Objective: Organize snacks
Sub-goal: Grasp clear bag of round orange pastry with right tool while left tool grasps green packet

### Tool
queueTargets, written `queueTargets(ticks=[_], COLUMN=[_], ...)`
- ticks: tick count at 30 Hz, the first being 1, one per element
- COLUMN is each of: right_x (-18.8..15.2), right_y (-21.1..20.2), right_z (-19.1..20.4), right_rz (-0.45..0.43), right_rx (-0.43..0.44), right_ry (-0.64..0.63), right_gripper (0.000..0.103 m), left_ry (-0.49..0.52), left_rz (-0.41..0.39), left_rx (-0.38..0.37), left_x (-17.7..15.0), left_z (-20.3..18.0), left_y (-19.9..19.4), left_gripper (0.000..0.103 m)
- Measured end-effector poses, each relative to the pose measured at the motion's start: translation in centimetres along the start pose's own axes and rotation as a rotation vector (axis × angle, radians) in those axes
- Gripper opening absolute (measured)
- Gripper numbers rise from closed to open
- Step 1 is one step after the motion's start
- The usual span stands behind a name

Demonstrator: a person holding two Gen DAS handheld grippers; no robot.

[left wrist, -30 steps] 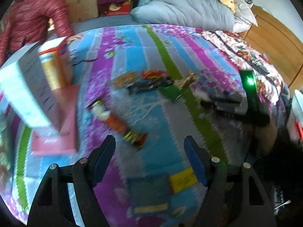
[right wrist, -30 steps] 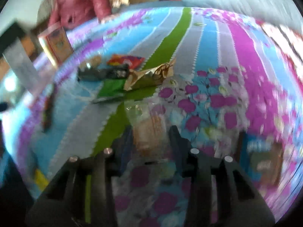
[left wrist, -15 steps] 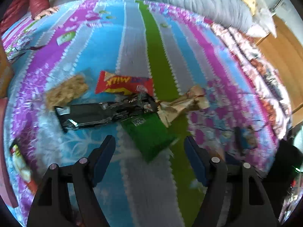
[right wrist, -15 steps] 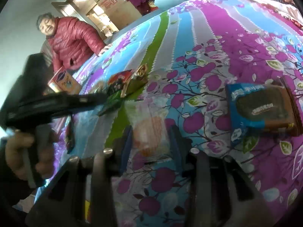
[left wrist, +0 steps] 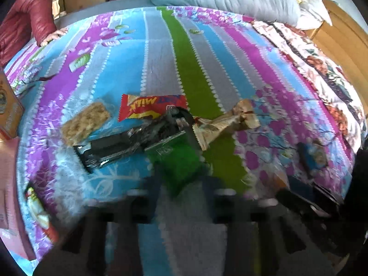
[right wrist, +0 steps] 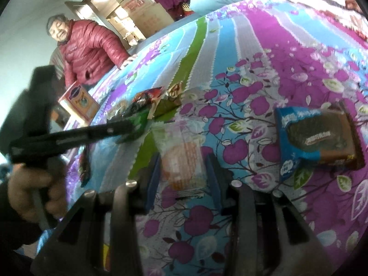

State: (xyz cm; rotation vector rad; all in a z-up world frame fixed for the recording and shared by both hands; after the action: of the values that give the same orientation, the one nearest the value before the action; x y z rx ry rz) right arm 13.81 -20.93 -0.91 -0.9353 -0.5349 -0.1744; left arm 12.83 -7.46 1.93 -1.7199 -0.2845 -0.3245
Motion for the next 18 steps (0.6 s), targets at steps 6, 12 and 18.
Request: queueTargets(ticks=[6, 12, 18], right_x=[-0.2, -0.4, -0.4], right_y=[-0.8, -0.2, 0.3], right_z=[0.4, -0.2, -0.1], right_rz=[-0.018, 0.002, 0.010], right_rx=[-0.019, -0.034, -0.040], right_ry=[-0.001, 0.032, 0.018], right_gripper=[0.040, 0.040, 0.041], left_ry=[0.027, -0.073, -0.193], left_rz=[-0.049, -0.005, -0.036], left_rx=[-0.020, -0.125, -0.173], left_x=[-1.6, -2.3, -0.4], left_z=[0.4, 2.2, 2.5], left_y=[-4.1, -2.7, -0.8], left_gripper=[0.000, 0.030, 0.069])
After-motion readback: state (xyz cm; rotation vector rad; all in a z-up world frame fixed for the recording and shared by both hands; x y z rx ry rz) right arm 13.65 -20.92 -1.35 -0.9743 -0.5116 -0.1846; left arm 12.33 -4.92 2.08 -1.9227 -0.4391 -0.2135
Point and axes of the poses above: each gripper's, at about its wrist camera, not at the fingertips, and y roughly the way its jaws point, z to its left, x to its top, the point moved 2 cm from there along y, roughly the way its jaws point, and after that the axes turned 7 degrees about z, right-handed, at the moved point
